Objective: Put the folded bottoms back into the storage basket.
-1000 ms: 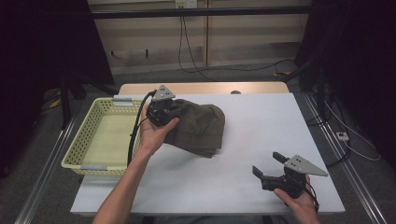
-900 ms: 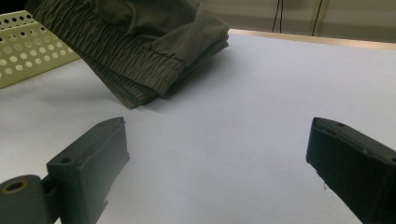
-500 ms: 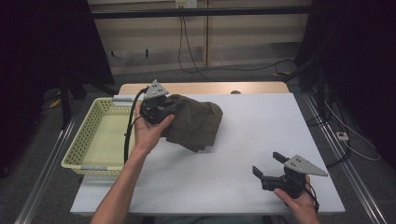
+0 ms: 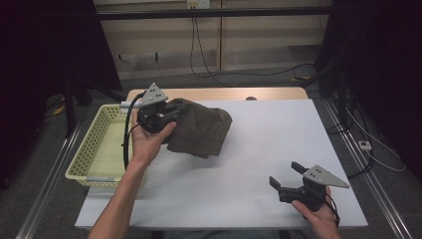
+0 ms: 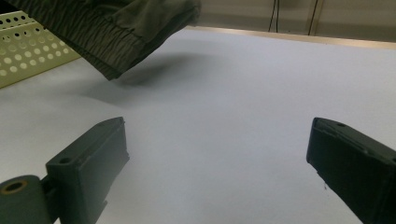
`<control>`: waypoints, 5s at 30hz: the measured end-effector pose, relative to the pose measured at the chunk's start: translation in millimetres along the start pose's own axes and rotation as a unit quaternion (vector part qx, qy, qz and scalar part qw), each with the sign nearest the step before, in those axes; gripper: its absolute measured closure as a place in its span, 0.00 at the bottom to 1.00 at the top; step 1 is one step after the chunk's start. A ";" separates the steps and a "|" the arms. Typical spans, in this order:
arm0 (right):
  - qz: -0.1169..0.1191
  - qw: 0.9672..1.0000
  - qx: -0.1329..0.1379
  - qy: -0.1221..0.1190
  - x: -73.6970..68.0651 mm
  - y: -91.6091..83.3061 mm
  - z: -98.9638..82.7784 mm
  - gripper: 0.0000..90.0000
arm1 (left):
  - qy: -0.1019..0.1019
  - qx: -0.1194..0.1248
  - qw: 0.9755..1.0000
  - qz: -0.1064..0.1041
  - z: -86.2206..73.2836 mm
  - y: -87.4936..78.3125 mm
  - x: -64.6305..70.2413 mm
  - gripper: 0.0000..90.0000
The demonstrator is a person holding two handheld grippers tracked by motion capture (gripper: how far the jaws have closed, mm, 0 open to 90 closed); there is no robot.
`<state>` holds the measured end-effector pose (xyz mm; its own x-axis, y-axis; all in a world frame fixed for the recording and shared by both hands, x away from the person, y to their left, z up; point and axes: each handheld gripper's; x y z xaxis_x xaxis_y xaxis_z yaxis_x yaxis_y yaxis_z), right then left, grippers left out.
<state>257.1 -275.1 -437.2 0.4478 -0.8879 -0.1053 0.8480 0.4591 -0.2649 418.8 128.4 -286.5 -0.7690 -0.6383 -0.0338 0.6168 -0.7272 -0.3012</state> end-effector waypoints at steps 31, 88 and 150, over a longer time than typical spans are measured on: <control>0.003 1.000 0.002 -0.002 -0.5 -0.5 0.4 0.05 | 0.003 0.064 0.998 0.026 24.1 -58.9 -6.9 0.97; 0.000 1.000 0.006 -0.002 -1.4 -0.3 0.9 0.05 | -0.015 0.139 0.986 0.096 29.5 -160.0 -36.0 0.97; 0.006 1.000 0.002 -0.006 -3.0 1.2 1.0 0.05 | -0.072 0.016 0.987 0.146 -24.4 -171.6 -114.1 0.96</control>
<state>257.0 -271.8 -436.2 0.4612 -0.8819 -0.0976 0.8437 0.4699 -0.2596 396.6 332.2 -254.2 -0.5273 -0.8494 0.0216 0.8153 -0.5130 -0.2685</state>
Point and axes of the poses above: each handheld gripper's, and its own axes: y roughly forward along the jaws, z roughly out of its top, x roughly to its right, and after that the axes turned 5 degrees about x, right-handed
